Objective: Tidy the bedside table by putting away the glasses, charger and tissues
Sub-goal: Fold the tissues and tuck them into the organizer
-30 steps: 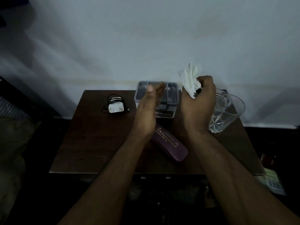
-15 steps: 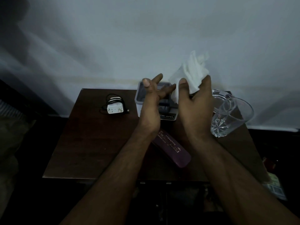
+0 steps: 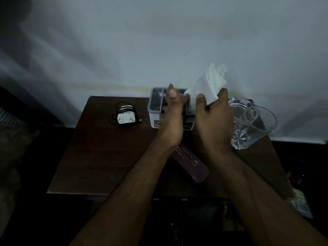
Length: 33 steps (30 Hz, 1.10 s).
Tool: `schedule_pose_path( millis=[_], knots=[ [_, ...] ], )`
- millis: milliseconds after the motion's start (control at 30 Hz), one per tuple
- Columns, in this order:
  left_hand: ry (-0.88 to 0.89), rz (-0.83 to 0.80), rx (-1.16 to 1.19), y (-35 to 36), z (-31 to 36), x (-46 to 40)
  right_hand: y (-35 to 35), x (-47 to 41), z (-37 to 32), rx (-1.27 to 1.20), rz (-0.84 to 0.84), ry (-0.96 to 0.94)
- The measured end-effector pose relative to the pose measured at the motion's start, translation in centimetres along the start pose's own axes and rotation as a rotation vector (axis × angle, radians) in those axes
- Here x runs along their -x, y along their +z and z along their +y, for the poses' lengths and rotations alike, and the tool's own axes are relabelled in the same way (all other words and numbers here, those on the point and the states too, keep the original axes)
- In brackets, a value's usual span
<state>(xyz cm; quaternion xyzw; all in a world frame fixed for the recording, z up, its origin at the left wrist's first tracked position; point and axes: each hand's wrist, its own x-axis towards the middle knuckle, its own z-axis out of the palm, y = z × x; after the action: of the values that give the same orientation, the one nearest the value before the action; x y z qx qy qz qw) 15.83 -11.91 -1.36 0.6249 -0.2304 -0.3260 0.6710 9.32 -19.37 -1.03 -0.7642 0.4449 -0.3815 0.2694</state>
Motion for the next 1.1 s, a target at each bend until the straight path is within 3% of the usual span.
schedule_pose_path(
  millis=[367, 600, 867, 1100],
  knots=[
    [-0.002, 0.026, -0.062, 0.8, -0.4, -0.6, -0.4, 0.1, 0.1, 0.005, -0.035, 0.034],
    [0.107, 0.172, 0.017, 0.3, 0.4, -0.2, 0.4, -0.2, 1.2, -0.047, -0.178, -0.019],
    [0.074, 0.117, -0.032, 0.1, -0.3, -0.3, 0.3, -0.1, 1.1, -0.039, -0.213, -0.017],
    [0.034, 0.093, 0.106, 0.2, 0.0, -0.5, 0.1, 0.1, 1.5, -0.056, -0.264, 0.014]
  ],
)
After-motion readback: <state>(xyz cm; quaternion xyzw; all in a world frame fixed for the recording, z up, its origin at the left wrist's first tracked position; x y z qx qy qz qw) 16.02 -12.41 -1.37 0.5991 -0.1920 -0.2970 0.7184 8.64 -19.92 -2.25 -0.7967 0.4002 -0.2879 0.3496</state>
